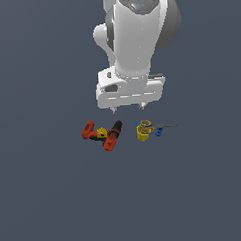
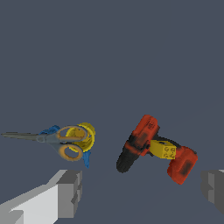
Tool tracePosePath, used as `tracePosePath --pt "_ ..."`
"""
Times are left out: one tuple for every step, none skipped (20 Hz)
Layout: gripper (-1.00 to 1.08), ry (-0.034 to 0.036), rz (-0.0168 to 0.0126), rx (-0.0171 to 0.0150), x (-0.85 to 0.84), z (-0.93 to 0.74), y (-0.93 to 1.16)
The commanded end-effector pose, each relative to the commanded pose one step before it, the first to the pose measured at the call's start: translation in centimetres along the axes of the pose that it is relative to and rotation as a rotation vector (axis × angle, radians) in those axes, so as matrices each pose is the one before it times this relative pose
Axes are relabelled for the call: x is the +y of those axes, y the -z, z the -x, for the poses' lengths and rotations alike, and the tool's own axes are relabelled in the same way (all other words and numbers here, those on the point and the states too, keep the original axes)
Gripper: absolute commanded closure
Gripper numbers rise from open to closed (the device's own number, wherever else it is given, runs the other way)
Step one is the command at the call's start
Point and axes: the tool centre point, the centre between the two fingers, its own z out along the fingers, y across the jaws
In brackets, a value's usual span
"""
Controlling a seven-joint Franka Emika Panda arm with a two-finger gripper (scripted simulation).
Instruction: Pick up a designated object from a clutter of objects.
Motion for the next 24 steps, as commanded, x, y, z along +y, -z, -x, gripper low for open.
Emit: tracePosePath --pt "-0.92 0.05935 0.00262 0.00307 -0.782 -0.206 -0.738" --pt "-0.92 0.02760 0.00115 0.00156 -0.354 -0.110 -0.337" --pt "-0.92 0.02943 0.00119 0.00165 -0.378 -0.121 -0.359" --pt "-0.92 0.03127 0.00121 0.00174 -0.401 -0.133 -0.380" --pt "-0.92 0.03309 0.00122 0.00184 -0.423 -0.146 -0.401" --pt "-0.92 0.03490 0.00123 0.00195 -0.445 -0.160 -0.421" --pt "-0.92 0.03559 0.00119 0.00199 -0.453 -0.170 -0.428" --pt "-0.92 0.03562 0.00112 0.00201 -0.452 -0.178 -0.426" --pt "-0.92 0.03564 0.00106 0.00203 -0.450 -0.185 -0.425" --pt "-0.92 0.03566 0.00100 0.00205 -0.449 -0.192 -0.423" --pt "-0.92 0.03568 0.00094 0.00208 -0.448 -0.200 -0.422" --pt "-0.92 0.03570 0.00088 0.00211 -0.446 -0.207 -0.420" --pt "-0.92 0.03571 0.00082 0.00214 -0.444 -0.215 -0.418" --pt "-0.92 0.03573 0.00077 0.00219 -0.443 -0.223 -0.417" --pt "-0.92 0.03575 0.00072 0.00223 -0.441 -0.231 -0.415" --pt "-0.92 0.03576 0.00067 0.00228 -0.439 -0.238 -0.413" --pt "-0.92 0.03577 0.00062 0.00233 -0.437 -0.246 -0.411" --pt "-0.92 0.03578 0.00057 0.00239 -0.434 -0.254 -0.409" --pt "-0.92 0.03579 0.00053 0.00245 -0.432 -0.263 -0.407" --pt "-0.92 0.03579 0.00049 0.00252 -0.429 -0.271 -0.405" --pt "-0.92 0.03579 0.00046 0.00259 -0.426 -0.279 -0.403" --pt "-0.92 0.03579 0.00043 0.00266 -0.423 -0.287 -0.400" --pt "-0.92 0.03580 0.00040 0.00273 -0.420 -0.295 -0.398" --pt "-0.92 0.03579 0.00038 0.00281 -0.417 -0.304 -0.396"
